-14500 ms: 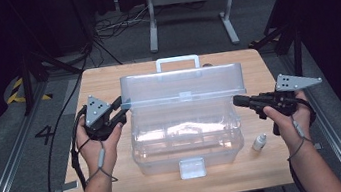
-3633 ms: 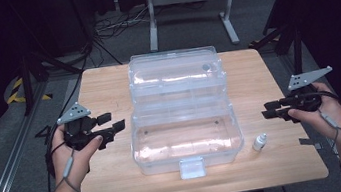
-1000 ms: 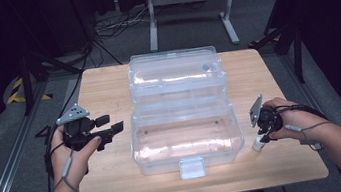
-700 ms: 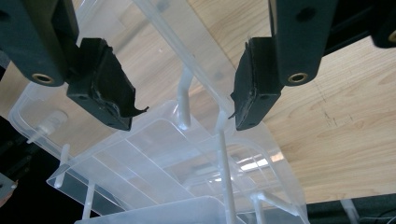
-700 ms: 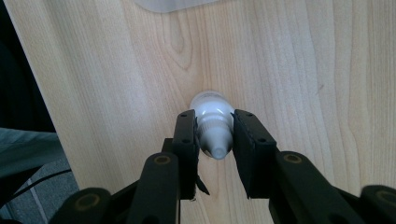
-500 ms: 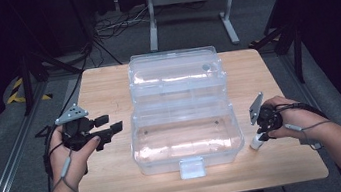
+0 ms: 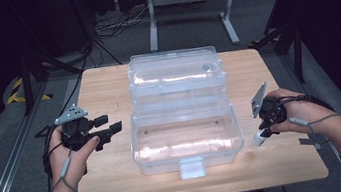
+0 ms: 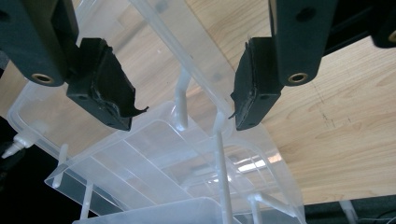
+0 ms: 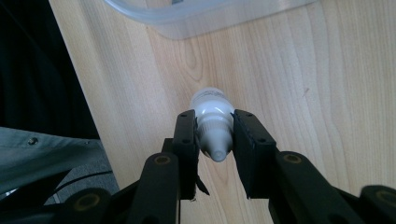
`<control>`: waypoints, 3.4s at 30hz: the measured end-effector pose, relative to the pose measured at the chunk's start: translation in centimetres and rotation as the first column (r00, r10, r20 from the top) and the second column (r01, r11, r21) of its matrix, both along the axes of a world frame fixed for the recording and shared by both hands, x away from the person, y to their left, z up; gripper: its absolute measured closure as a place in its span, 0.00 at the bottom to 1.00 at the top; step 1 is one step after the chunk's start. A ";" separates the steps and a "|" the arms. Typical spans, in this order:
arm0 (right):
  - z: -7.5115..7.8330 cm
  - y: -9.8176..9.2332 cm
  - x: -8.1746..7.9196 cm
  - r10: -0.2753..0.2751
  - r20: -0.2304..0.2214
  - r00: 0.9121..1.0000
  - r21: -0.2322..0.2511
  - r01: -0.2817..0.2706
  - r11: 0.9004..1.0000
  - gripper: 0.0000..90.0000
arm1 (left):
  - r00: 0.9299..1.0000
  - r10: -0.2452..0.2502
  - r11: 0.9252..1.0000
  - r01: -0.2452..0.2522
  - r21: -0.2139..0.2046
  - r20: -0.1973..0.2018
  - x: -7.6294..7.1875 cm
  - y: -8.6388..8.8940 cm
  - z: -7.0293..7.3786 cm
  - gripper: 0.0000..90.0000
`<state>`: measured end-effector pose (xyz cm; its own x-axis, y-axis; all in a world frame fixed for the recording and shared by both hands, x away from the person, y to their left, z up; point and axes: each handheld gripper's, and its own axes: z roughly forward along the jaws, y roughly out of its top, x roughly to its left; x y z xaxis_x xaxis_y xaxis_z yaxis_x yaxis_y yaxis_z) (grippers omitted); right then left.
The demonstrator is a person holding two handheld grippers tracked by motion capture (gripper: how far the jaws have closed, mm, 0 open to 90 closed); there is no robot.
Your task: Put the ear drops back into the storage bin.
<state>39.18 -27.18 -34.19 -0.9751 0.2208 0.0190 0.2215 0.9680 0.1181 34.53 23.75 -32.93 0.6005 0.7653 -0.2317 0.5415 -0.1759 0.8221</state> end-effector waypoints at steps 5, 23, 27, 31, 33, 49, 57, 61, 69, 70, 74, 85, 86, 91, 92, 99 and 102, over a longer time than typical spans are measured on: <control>1.4 0.5 -0.2 0.007 0.013 1.000 0.000 -0.007 1.000 0.80 | 1.000 0.006 1.000 -0.006 -0.004 -0.006 0.0 0.1 0.0 0.44; 6.1 2.6 -0.6 0.034 0.061 0.998 0.026 -0.036 0.999 0.80 | 1.000 0.007 1.000 -0.007 -0.004 -0.013 0.2 0.2 -0.3 0.44; 7.0 3.2 -0.8 0.043 0.068 0.997 0.030 -0.045 0.999 0.80 | 1.000 0.006 1.000 -0.006 -0.004 -0.013 0.2 0.2 -0.3 0.44; 7.6 3.9 -1.0 0.049 0.075 0.996 0.039 -0.052 0.998 0.80 | 1.000 0.005 1.000 -0.005 -0.002 -0.016 0.3 0.2 -0.3 0.44; 7.9 4.3 -1.0 0.061 0.080 0.995 0.048 -0.065 0.997 0.80 | 1.000 0.005 1.000 -0.005 -0.002 -0.017 0.3 0.2 -0.3 0.44; 8.1 7.9 -0.8 0.124 0.074 0.989 0.052 -0.128 0.990 0.80 | 1.000 0.002 1.000 -0.002 -0.002 -0.018 0.3 0.2 -0.3 0.43; 6.7 9.3 -0.6 0.141 0.046 0.989 0.022 -0.142 0.990 0.80 | 1.000 0.003 1.000 -0.003 -0.004 -0.018 0.3 0.3 -0.3 0.43; 5.8 9.7 -0.6 0.150 0.031 0.988 0.007 -0.150 0.989 0.80 | 1.000 0.002 1.000 -0.002 0.001 -0.019 0.3 0.3 -0.4 0.43; 4.1 10.2 -0.4 0.165 0.018 0.986 -0.022 -0.164 0.986 0.80 | 1.000 0.001 1.000 0.000 0.004 -0.025 0.3 0.1 -0.4 0.43; 3.9 10.2 -0.4 0.163 0.018 0.987 -0.027 -0.162 0.986 0.80 | 1.000 0.001 1.000 -0.001 0.005 -0.026 0.4 0.1 -0.5 0.43; 3.0 10.4 -0.4 0.161 0.007 0.987 -0.036 -0.161 0.986 0.80 | 1.000 0.000 1.000 0.000 0.005 -0.026 0.4 0.1 -0.6 0.43; 0.5 11.2 -0.1 0.174 -0.026 0.984 -0.057 -0.176 0.983 0.80 | 1.000 -0.001 1.000 0.001 0.007 -0.032 0.6 0.2 -0.8 0.43; 0.3 11.2 0.0 0.173 -0.031 0.984 -0.056 -0.174 0.983 0.80 | 0.999 0.001 1.000 -0.001 0.007 -0.036 0.5 0.2 -0.8 0.43; -0.7 11.5 0.1 0.177 -0.045 0.983 -0.060 -0.180 0.982 0.80 | 0.999 0.001 1.000 -0.001 0.004 -0.038 0.6 0.1 -0.9 0.43; -0.9 11.5 0.1 0.178 -0.048 0.983 -0.062 -0.181 0.982 0.80 | 0.999 0.001 1.000 -0.001 0.006 -0.040 0.6 0.1 -0.9 0.43; -1.7 11.6 0.2 0.182 -0.060 0.982 -0.074 -0.186 0.980 0.80 | 0.999 0.001 1.000 -0.001 0.006 -0.042 0.6 0.1 -0.9 0.43; -2.1 11.6 0.2 0.183 -0.065 0.981 -0.081 -0.188 0.979 0.80 | 0.999 0.001 1.000 0.000 0.007 -0.041 0.6 0.1 -0.9 0.43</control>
<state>39.40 -15.57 -36.32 -0.9972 0.0393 0.0642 0.0410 0.9988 0.0250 35.11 23.90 -33.86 0.5902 0.7674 -0.2505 0.5747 -0.1815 0.7980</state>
